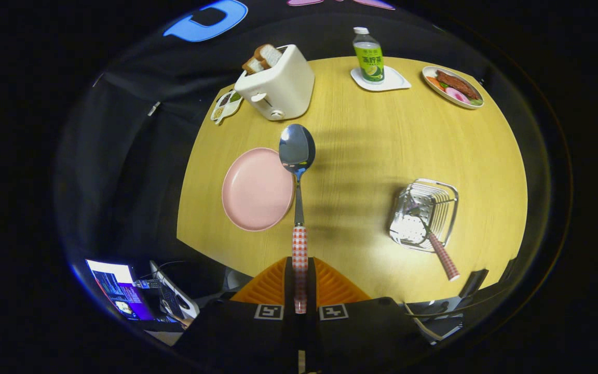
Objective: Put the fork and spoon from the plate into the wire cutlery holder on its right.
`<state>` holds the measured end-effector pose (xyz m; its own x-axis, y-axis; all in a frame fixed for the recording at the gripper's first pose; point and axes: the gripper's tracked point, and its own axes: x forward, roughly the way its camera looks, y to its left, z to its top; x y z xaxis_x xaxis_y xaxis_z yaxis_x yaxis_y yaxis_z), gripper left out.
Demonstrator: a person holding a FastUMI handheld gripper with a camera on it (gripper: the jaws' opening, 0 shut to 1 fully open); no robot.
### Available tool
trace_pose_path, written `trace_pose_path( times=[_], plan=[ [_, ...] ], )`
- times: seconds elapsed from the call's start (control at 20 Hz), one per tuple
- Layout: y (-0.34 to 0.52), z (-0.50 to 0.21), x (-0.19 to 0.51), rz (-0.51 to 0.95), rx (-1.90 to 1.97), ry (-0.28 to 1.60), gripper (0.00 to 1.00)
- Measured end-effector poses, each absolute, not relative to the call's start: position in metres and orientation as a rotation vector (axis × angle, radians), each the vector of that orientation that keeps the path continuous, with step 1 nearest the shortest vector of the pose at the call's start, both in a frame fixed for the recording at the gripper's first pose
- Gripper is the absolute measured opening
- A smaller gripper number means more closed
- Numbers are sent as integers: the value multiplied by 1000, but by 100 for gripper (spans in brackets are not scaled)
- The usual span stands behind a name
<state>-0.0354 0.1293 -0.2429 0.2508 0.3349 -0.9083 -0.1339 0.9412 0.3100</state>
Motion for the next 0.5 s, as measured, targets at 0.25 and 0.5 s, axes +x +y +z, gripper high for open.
trace_pose_path(
  times=[0.25,0.5],
  plan=[
    [63,-216,-41,294,106,1322,10],
    [18,-208,-57,297,36,1453,10]
  ],
)
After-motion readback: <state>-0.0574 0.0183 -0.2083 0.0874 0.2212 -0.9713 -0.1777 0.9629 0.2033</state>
